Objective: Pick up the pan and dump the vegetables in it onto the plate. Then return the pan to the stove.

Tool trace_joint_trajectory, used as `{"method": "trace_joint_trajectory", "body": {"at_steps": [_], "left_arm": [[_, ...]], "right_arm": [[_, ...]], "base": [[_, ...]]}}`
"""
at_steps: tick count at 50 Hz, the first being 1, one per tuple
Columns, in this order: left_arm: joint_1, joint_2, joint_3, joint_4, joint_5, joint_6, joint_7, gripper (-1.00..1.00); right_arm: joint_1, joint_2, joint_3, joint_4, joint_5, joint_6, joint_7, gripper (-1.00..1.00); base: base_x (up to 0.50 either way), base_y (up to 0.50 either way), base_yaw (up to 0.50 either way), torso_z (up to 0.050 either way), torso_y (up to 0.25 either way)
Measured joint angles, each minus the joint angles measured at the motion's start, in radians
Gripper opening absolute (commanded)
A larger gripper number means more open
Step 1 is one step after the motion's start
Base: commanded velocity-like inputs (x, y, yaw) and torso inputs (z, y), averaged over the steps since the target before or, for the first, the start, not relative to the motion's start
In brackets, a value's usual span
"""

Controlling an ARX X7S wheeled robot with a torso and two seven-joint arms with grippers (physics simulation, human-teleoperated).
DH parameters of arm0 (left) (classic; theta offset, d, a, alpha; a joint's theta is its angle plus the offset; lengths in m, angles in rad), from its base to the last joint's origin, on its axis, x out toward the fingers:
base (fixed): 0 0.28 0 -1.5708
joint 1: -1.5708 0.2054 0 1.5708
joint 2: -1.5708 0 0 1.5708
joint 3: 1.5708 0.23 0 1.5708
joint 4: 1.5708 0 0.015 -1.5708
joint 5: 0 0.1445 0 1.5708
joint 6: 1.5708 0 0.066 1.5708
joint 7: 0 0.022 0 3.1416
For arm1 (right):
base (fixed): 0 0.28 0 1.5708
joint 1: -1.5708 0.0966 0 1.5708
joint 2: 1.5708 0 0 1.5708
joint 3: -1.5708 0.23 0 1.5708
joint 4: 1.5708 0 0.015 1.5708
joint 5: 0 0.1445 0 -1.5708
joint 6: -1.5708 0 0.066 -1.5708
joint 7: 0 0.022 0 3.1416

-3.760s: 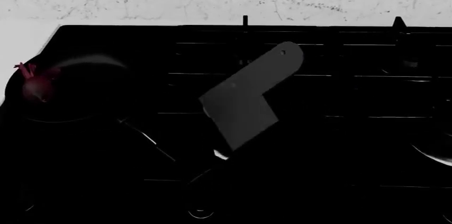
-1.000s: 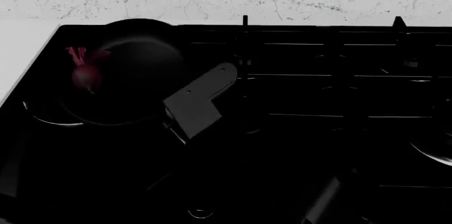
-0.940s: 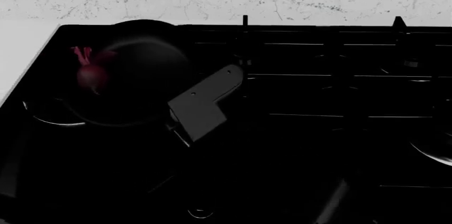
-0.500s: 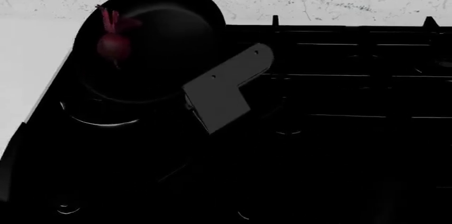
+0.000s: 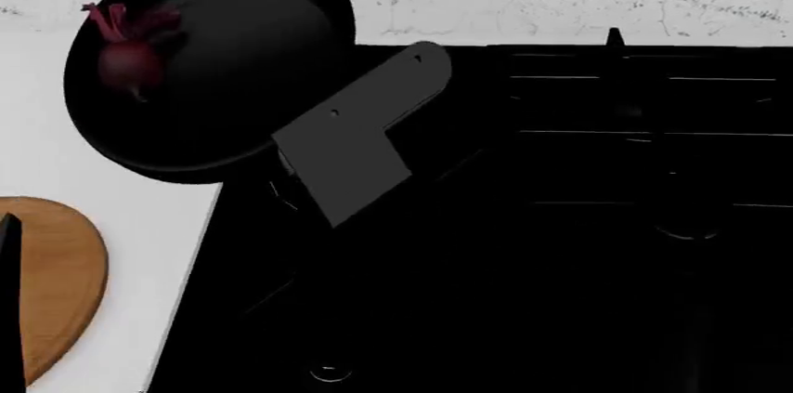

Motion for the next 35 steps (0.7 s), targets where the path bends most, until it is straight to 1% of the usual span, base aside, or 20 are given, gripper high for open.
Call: {"method": "trace_joint_trajectory", "body": {"at_steps": [14, 20, 27, 35], "left_arm": [[-0.32, 0.008, 0.379, 0.0, 0.037, 0.084, -0.062, 1.0], [-0.428, 0.021, 0.515, -0.001, 0.054, 0.113, -0.09, 1.0], [-0.497, 0.03, 0.613, -0.005, 0.071, 0.137, -0.112, 1.0], [-0.533, 0.031, 0.676, -0.009, 0.088, 0.154, -0.122, 1.0]], "right_arm": [[0.017, -0.001, 0.001, -0.02, 0.001, 0.01, 0.009, -1.0], [0.016, -0.013, -0.003, 0.005, -0.007, 0.016, 0.001, -1.0], [0.019, -0.058, -0.03, 0.066, -0.025, 0.029, -0.034, -1.0], [0.044, -0.123, -0.097, 0.136, -0.085, 0.085, -0.03, -1.0]], "base": [[0.0, 0.5, 0.0, 0.001, 0.005], [0.0, 0.5, 0.0, 0.0, 0.005], [0.0, 0.0, 0.0, 0.001, 0.005], [0.0, 0.0, 0.0, 0.001, 0.005]]}}
